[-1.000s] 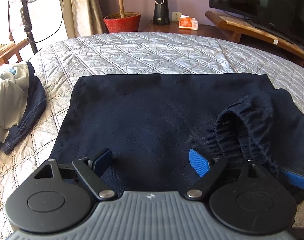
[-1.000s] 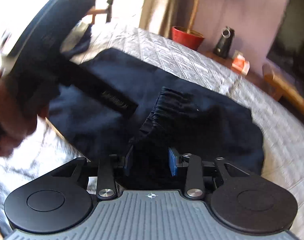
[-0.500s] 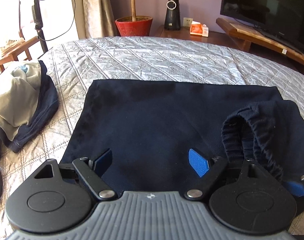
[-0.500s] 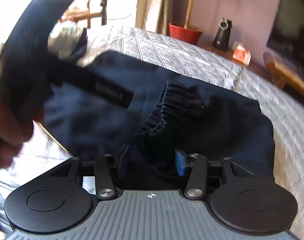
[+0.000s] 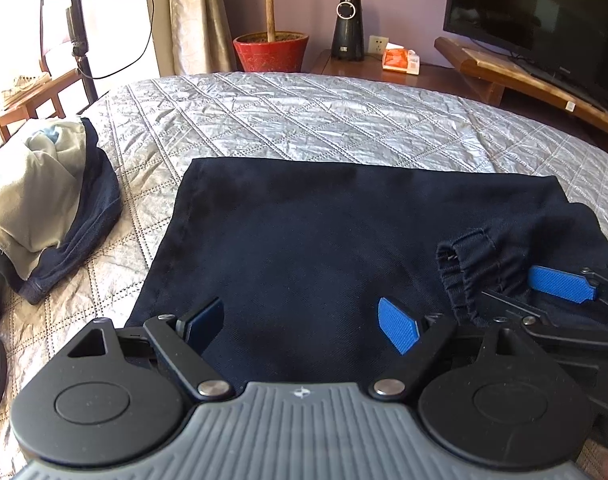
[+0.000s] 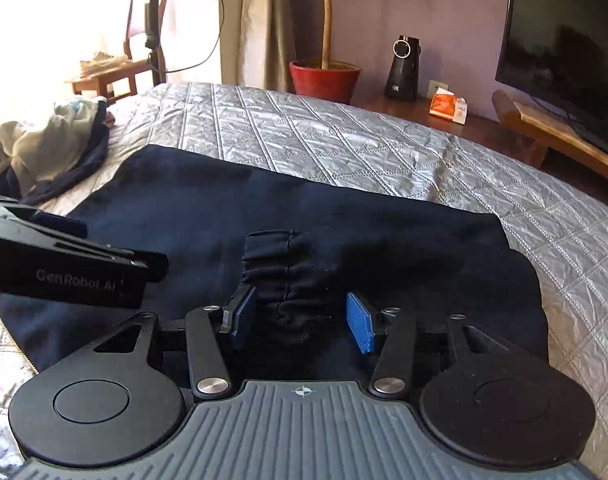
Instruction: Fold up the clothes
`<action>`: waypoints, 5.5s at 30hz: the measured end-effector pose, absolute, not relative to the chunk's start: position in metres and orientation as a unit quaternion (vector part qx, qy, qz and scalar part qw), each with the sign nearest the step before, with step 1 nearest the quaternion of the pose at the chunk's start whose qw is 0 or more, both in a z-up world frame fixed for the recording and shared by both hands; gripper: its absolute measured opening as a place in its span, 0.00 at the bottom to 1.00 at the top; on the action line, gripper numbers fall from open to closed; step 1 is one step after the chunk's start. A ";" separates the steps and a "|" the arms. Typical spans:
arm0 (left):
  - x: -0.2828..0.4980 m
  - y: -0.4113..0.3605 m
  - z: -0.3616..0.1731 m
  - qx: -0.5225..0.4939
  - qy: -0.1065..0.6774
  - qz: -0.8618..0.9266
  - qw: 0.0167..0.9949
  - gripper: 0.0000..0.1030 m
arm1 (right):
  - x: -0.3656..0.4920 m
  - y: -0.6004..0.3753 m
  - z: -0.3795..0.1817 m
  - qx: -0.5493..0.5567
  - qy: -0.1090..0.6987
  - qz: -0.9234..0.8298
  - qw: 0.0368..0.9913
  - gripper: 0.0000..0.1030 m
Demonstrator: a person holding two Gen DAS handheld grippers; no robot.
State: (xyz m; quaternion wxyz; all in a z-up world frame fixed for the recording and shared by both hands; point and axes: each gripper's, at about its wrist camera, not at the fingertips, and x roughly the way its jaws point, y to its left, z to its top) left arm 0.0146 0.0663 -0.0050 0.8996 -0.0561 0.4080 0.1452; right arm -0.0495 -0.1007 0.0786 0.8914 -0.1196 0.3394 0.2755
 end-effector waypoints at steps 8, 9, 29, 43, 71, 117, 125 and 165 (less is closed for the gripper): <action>0.011 0.107 -0.002 -0.067 0.399 0.214 0.889 0.85 | -0.120 -0.081 0.122 -0.177 0.276 0.326 0.887 0.78; 0.009 0.113 -0.001 -0.070 0.397 0.224 0.887 0.85 | -0.136 -0.073 0.119 -0.201 0.277 0.343 0.875 0.78; -0.024 0.190 0.017 -0.116 0.361 0.329 0.865 0.88 | -0.209 0.076 0.067 -0.434 0.145 0.359 0.814 0.99; -0.031 0.211 0.022 -0.144 0.348 0.346 0.859 0.88 | -0.187 0.104 0.066 -0.476 0.170 0.377 0.776 0.77; -0.002 0.148 0.018 -0.113 0.359 0.259 0.890 0.88 | -0.105 -0.137 0.136 0.292 0.262 0.206 0.897 0.18; 0.036 -0.028 -0.007 0.107 0.375 0.072 0.918 0.88 | 0.041 -0.251 0.043 0.259 0.540 0.336 0.727 1.00; 0.039 -0.033 -0.011 0.130 0.372 0.078 0.916 0.90 | 0.072 -0.259 0.030 0.286 0.534 0.422 0.675 0.97; 0.029 0.011 0.010 -0.004 0.351 0.107 0.930 0.87 | -0.013 -0.272 -0.008 0.583 0.375 0.280 0.664 0.15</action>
